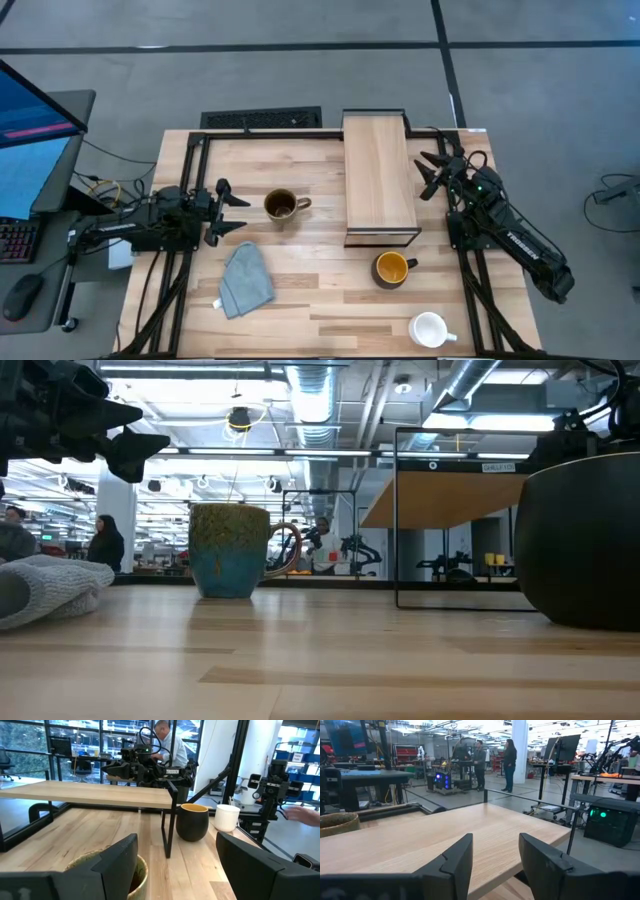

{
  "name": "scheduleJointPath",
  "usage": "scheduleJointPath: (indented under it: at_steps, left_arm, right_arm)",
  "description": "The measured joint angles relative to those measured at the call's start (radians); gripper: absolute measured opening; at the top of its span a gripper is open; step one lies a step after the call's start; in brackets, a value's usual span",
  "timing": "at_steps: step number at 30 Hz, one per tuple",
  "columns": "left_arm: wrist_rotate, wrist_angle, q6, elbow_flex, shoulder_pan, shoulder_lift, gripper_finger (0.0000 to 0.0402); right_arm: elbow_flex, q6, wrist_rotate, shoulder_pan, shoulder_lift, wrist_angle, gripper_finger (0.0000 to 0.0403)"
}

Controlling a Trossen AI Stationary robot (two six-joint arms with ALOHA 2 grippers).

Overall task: Stack small to large cups/mugs on shelf
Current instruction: Put the white mug on the shelf

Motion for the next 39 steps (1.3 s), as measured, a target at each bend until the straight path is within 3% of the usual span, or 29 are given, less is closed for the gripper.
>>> scheduleJointPath:
  at_steps: [12, 27, 34, 39]
  left_arm:
    - [-0.085, -0.006, -0.017, 0.000, 0.000, 0.000, 0.0261]
    - [-0.217, -0.004, -0.019, 0.000, 0.000, 0.000, 0.0261]
    - [-0.227, -0.006, -0.019, 0.000, 0.000, 0.000, 0.0261]
    - [-0.228, -0.007, -0.019, 0.000, 0.000, 0.000, 0.0261]
  right_arm:
    - [0.000, 0.007, 0.000, 0.000, 0.000, 0.000, 0.0182]
    - [0.007, 0.134, -0.005, 0.000, 0.000, 0.015, 0.0182]
    - [0.092, 0.133, -0.017, 0.002, 0.000, 0.066, 0.0182]
    - [0.180, 0.146, -0.089, 0.040, 0.000, 0.058, 0.0182]
